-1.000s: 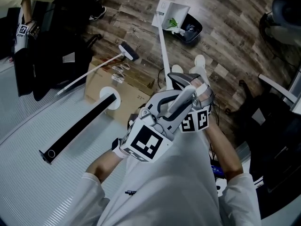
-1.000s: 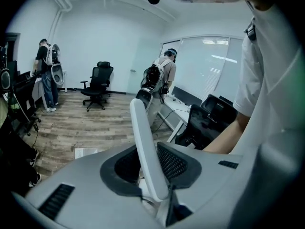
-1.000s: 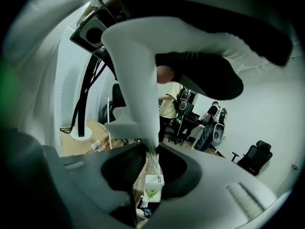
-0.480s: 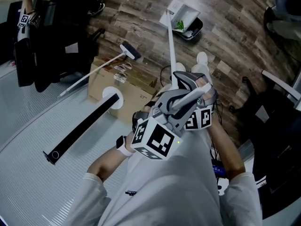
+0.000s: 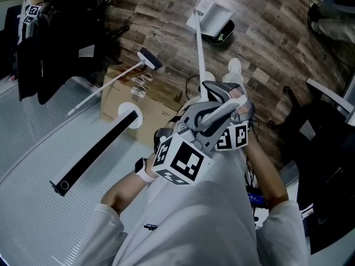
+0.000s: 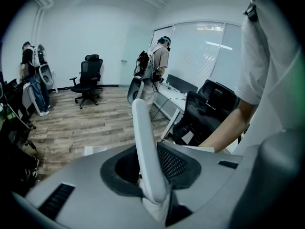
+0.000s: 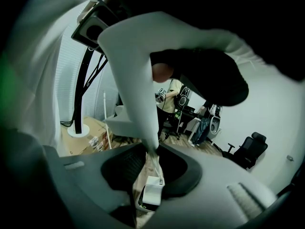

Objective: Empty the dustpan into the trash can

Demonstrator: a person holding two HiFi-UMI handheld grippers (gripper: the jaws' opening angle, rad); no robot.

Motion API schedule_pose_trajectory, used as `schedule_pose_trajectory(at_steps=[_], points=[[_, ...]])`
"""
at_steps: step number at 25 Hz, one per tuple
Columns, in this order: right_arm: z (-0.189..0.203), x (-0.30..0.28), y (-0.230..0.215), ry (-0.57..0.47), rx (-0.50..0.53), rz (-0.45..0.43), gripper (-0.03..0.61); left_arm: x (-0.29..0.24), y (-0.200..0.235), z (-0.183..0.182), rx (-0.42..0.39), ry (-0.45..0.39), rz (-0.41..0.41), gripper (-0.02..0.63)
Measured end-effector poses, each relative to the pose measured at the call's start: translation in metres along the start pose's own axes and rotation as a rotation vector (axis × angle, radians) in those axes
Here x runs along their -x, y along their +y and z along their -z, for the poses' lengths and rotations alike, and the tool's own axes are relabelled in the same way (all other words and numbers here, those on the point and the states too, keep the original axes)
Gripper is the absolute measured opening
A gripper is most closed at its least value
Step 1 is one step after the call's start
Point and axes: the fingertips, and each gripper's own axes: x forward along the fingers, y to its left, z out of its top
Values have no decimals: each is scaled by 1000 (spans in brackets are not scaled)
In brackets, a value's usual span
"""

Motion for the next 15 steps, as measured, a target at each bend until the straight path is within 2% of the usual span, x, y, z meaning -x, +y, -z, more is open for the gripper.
schedule_pose_trajectory(at_steps=[4,10,15], points=[[-8,-8,-6,-6,20,-13,94,11,17,-11,61,-58,-32,101],[-20,-18,-15,-16,85,-43,92,35,46,-29,231,-192,-80,100],[-37,-23,-19,-31,132,-76,93,61,60,-40,341,-279,-114,101]])
